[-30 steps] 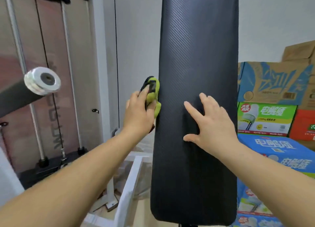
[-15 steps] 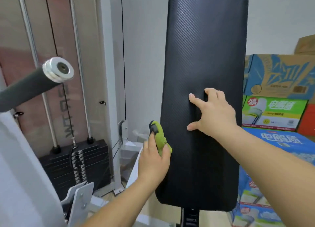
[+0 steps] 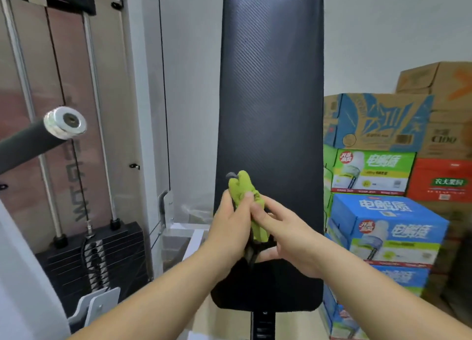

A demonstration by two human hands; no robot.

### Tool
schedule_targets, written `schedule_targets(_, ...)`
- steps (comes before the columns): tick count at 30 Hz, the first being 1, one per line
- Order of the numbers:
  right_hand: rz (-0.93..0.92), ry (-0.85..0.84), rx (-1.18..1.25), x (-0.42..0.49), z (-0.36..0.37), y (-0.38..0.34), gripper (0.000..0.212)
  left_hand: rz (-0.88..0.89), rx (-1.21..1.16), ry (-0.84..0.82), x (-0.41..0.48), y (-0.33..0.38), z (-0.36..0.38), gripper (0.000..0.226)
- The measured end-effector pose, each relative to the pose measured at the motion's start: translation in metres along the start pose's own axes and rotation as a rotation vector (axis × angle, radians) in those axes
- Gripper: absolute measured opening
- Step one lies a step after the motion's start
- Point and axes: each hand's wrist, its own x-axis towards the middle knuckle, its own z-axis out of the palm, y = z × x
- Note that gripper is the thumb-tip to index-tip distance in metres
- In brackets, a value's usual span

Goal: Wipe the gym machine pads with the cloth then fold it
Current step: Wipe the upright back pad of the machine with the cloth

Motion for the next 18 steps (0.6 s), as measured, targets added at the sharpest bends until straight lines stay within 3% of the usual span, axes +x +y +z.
schedule_targets(2, -0.121, 0.092, 0.044, -0.001, -0.004, -0.018, 0.044, 0.093, 0.081, -0.021, 0.016, 0.016, 0.014, 0.023)
schedule_targets(5, -0.275, 0.549, -0.144, 0.018, -0.019, -0.048, 0.015, 0.221, 0.377, 0.121, 0.043, 0.039, 0.01, 0.036)
schedule_targets(7, -0.439, 0.765, -0.387, 0.041, -0.032, -0.071, 0.013, 0.215, 0.322, 0.102, 0.053, 0.05, 0.005, 0.04)
schedule_targets(9, -0.578, 0.854, -0.8, 0.063, -0.038, -0.083, 0.016, 0.178, 0.275, -0.001, 0.056, 0.049, 0.005, 0.026)
schedule_targets(11, -0.631, 0.814, -1.135, 0.082, -0.036, -0.07, 0.032, 0.166, 0.298, -0.073, 0.059, 0.037, 0.007, 0.027)
schedule_targets(16, -0.526, 0.492, -1.535, 0.084, -0.035, -0.014, 0.089, 0.129, 0.39, -0.039, 0.067, 0.017, -0.004, 0.044)
schedule_targets(18, -0.616, 0.504, -1.64, 0.084, -0.048, -0.019, 0.088, 0.217, 0.562, 0.024, 0.069, 0.017, -0.009, 0.043)
